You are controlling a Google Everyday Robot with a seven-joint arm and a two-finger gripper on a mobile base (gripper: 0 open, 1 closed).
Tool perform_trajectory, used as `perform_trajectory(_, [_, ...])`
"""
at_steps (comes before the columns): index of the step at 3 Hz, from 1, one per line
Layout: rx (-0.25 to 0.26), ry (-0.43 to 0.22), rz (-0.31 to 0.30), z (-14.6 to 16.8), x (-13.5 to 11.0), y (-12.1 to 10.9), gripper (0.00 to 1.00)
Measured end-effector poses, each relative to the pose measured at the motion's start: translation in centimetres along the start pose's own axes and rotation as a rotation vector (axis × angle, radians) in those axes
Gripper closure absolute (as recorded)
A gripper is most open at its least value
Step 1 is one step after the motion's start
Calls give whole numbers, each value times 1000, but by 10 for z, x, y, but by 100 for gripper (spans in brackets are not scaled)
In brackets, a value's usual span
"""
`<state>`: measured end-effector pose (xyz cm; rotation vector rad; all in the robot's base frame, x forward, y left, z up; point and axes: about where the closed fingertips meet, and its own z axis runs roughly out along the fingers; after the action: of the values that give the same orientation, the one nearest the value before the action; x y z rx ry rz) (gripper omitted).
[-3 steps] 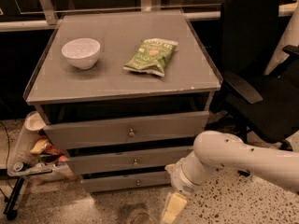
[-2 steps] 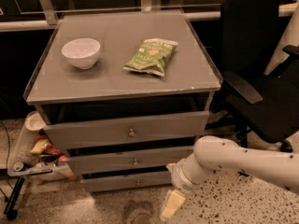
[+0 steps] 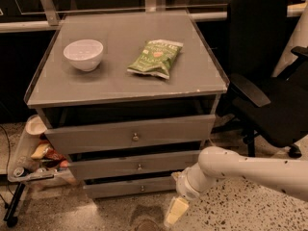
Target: Open bottom drawer
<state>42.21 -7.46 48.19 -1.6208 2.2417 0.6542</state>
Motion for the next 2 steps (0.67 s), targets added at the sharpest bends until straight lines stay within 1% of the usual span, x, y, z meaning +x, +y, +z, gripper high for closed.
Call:
perform_trajectory(1, [-38, -21, 3, 20, 6, 1, 0])
perform_trajectory(2, [-50, -71, 23, 64, 17, -20, 0])
